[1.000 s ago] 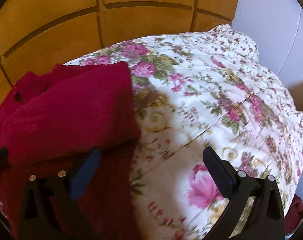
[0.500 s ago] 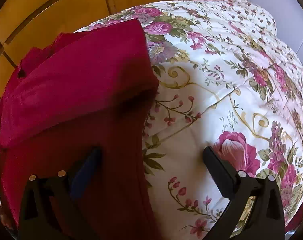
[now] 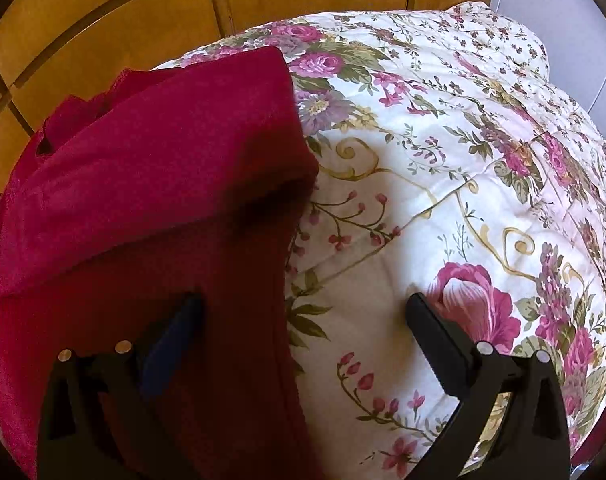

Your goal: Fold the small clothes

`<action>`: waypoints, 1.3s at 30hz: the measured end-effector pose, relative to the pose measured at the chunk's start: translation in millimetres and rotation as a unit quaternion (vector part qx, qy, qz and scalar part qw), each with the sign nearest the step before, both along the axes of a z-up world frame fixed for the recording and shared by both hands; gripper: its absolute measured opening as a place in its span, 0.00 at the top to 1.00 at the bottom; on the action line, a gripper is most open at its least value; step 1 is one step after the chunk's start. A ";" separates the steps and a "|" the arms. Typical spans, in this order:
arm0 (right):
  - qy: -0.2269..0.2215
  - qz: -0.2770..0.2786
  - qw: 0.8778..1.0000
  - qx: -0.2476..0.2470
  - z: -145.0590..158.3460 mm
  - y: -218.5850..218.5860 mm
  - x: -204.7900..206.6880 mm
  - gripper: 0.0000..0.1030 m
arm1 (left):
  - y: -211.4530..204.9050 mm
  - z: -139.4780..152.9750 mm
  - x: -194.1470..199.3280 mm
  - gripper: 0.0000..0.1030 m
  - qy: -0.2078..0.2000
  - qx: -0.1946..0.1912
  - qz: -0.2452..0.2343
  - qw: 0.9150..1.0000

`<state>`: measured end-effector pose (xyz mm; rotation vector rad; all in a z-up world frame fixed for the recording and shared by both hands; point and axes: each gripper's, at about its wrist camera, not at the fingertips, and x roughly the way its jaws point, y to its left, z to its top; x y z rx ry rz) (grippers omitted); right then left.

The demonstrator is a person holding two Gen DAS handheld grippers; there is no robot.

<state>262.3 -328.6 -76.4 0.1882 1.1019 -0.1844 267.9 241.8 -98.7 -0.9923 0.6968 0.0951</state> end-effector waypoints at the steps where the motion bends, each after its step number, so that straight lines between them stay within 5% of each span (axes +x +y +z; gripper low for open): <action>1: 0.000 0.000 1.000 0.000 0.0 0.1 0.0 0.02 | -0.2 1.3 3.0 0.22 -0.009 -0.004 -0.002 1.000; 2: 0.000 0.000 1.000 -0.001 0.0 0.4 -0.1 0.02 | -1.8 2.0 11.3 0.35 -0.016 -0.011 -0.015 1.000; 4: -0.002 0.001 1.000 -0.001 0.1 0.8 -0.5 0.02 | -5.4 -1.9 27.3 0.44 -0.007 -0.023 -0.029 0.999; 6: -0.003 0.001 1.000 -0.001 0.2 1.2 -0.6 0.02 | -5.4 -8.2 38.0 0.76 0.005 -0.039 -0.020 0.999; 8: -0.003 0.001 1.000 -0.001 0.2 1.4 -0.6 0.02 | -4.4 -13.6 44.6 0.90 0.013 -0.070 -0.006 0.997; 10: -0.004 0.001 1.000 0.001 0.0 1.1 -1.0 0.02 | 1.5 -13.9 43.2 0.91 0.014 -0.085 0.006 0.996; 15: -0.003 0.002 1.000 0.002 0.0 0.2 -0.1 0.02 | 23.2 29.6 46.3 0.92 -0.021 -0.028 0.019 0.999; 22: -0.003 0.002 1.000 0.001 -0.2 -0.2 -0.2 0.02 | 91.9 94.8 41.4 0.92 -0.064 0.020 0.104 0.992; 27: -0.007 0.001 1.000 -0.001 -0.6 -0.3 0.2 0.02 | 115.4 108.8 31.7 0.92 -0.063 0.047 0.115 0.990; 34: -0.008 0.000 1.000 -0.001 -0.8 0.3 -1.0 0.02 | 47.3 132.9 41.8 0.92 -0.102 0.102 0.053 0.988; 39: -0.007 0.000 1.000 0.000 -0.7 0.2 -0.5 0.02 | -47.6 161.9 51.4 0.92 -0.153 0.165 -0.050 0.973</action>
